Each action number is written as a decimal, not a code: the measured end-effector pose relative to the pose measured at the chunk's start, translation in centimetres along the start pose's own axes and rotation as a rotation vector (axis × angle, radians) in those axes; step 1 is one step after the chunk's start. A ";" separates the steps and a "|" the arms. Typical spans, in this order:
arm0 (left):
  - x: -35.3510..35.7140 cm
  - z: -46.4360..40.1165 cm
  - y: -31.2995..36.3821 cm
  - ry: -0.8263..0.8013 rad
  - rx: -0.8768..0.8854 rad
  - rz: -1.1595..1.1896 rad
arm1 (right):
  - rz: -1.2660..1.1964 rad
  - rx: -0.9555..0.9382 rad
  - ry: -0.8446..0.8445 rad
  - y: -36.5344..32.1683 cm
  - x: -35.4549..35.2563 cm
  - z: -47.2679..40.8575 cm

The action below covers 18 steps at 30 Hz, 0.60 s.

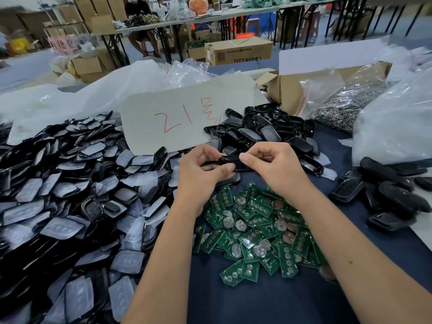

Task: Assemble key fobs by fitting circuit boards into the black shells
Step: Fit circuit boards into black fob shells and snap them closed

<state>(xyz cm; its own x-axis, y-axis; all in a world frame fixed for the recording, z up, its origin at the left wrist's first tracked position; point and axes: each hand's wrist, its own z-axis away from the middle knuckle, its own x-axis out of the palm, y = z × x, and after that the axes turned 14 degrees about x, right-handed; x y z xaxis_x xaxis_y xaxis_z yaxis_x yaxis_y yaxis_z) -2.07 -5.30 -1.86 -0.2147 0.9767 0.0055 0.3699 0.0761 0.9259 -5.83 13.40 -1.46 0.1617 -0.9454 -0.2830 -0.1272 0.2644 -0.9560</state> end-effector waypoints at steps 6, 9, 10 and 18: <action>2.8 0.4 1.0 -0.079 -0.049 -0.081 | 0.025 0.098 0.015 0.4 -3.3 1.6; 5.8 0.8 1.2 -0.084 -0.084 -0.131 | 0.128 0.125 0.102 0.1 -6.0 2.6; 7.2 0.9 1.3 -0.099 -0.114 -0.149 | 0.169 0.131 0.148 0.0 -7.0 3.0; 18.9 2.4 3.2 -0.393 -0.042 -0.402 | 0.611 0.308 0.512 0.3 -16.3 4.4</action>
<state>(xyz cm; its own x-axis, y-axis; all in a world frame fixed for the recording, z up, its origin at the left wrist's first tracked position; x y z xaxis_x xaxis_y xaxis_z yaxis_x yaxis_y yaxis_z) -2.81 13.89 0.33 0.0241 0.8747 -0.4841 0.2907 0.4572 0.8405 -4.22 29.76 2.53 -0.3202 -0.5698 -0.7568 0.2361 0.7257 -0.6462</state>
